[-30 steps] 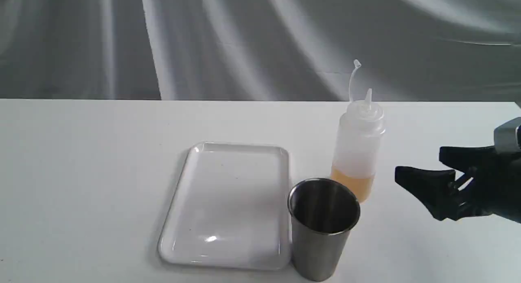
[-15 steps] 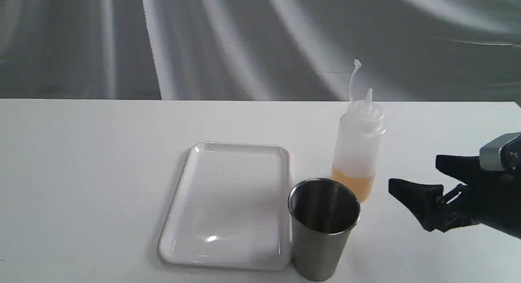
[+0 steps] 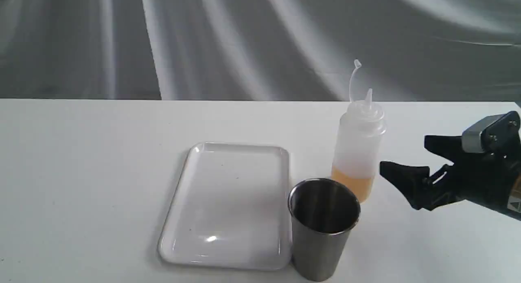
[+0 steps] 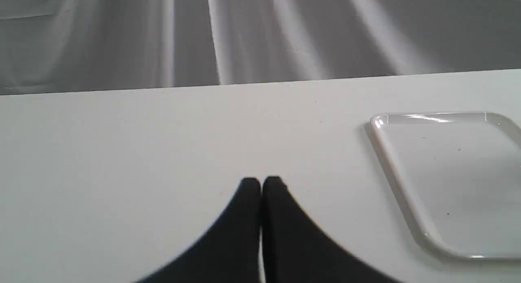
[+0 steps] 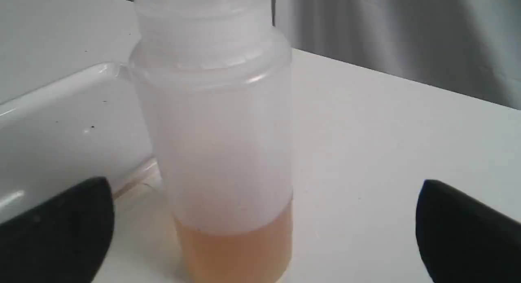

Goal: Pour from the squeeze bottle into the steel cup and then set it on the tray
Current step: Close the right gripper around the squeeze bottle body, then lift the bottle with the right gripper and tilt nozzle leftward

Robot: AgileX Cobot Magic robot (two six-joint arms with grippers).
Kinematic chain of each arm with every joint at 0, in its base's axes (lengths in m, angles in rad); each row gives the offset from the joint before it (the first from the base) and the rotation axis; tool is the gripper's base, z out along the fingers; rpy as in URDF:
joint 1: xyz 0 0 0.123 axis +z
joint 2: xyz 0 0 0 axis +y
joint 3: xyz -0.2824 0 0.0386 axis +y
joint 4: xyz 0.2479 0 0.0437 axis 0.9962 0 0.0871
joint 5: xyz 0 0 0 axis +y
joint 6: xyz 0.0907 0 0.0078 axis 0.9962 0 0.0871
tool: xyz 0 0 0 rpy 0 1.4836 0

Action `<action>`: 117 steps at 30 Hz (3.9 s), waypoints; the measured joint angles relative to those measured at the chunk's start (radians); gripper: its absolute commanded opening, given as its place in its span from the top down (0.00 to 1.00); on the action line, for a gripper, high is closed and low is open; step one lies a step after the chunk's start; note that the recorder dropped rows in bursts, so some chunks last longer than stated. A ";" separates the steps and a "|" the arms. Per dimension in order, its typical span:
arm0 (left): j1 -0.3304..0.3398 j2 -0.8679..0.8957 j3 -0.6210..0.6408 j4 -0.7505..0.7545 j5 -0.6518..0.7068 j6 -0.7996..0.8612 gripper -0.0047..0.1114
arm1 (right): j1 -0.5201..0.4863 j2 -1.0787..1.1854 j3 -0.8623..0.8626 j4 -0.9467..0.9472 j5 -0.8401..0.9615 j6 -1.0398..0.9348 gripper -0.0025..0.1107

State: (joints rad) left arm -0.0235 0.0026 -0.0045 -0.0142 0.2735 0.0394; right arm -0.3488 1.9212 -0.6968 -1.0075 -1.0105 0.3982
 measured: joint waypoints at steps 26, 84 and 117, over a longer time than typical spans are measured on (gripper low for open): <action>0.000 0.000 0.000 0.000 0.000 0.000 0.96 | 0.134 0.216 -0.225 0.001 0.084 -0.079 0.05; 0.000 0.000 0.000 0.000 0.000 0.000 0.96 | 0.170 -0.232 -0.303 -0.108 0.416 0.212 0.96; 0.000 0.000 0.000 0.000 0.000 0.000 0.96 | 0.257 -0.733 0.189 -0.476 0.827 0.170 0.96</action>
State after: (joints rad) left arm -0.0235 0.0026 -0.0045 -0.0142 0.2735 0.0394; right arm -0.0918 1.1883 -0.5077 -1.4832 -0.1835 0.5682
